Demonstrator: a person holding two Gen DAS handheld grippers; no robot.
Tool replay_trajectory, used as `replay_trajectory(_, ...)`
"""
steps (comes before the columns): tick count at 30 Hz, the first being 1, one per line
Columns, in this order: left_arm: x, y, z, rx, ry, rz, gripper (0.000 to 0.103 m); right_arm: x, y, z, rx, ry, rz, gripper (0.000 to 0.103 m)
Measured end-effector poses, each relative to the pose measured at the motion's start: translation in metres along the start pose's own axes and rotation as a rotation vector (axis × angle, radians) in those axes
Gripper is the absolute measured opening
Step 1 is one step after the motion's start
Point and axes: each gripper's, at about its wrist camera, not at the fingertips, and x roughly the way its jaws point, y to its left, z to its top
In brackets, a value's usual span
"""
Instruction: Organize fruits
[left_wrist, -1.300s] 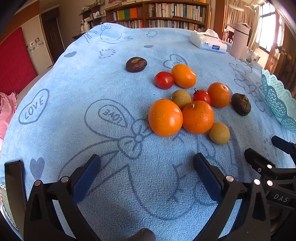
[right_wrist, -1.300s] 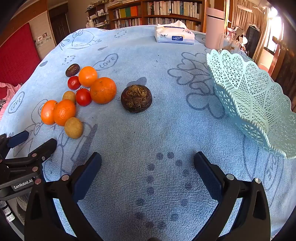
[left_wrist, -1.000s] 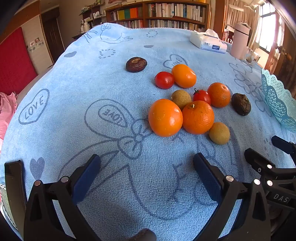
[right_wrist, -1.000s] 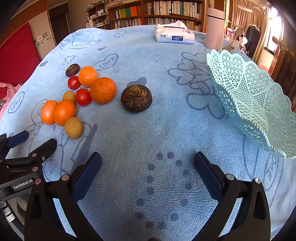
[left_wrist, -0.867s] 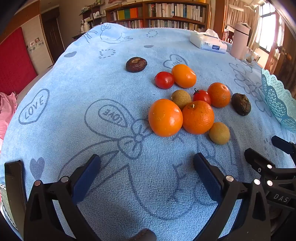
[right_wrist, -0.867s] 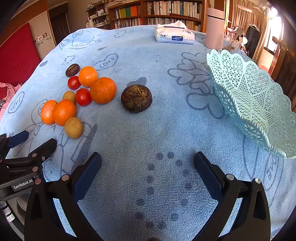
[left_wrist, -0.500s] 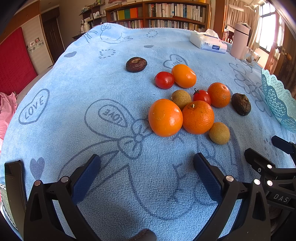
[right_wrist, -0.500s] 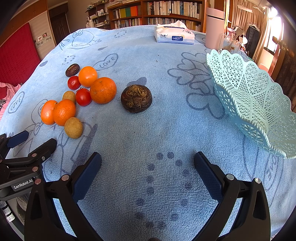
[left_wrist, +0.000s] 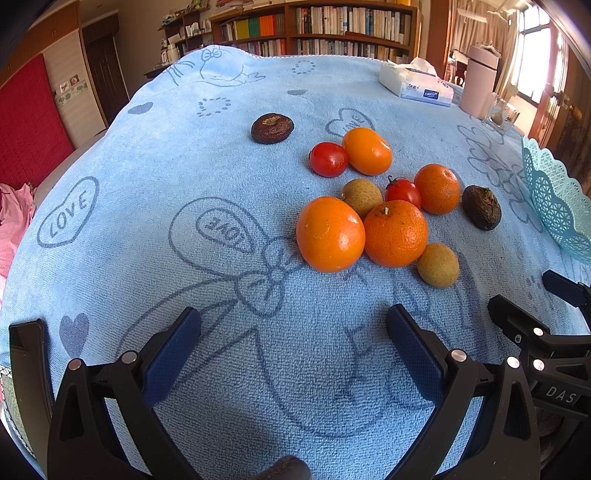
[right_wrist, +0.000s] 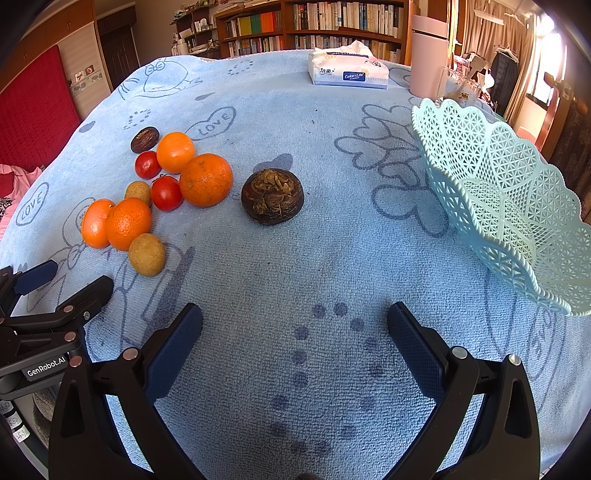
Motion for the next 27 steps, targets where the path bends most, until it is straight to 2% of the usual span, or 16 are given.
replay_trajectory(20, 0.0014, 0.0007, 0.0006, -0.002, 0.012, -0.001, 0.098, 0.0005, 0.0002, 0.0006, -0.002, 0.003, -0.001, 0.101)
replay_trajectory(27, -0.0034, 0.0028, -0.0004, -0.009, -0.016, -0.015, 0.098, -0.0003, -0.0021, 0.0021, -0.005, -0.009, -0.003, 0.101)
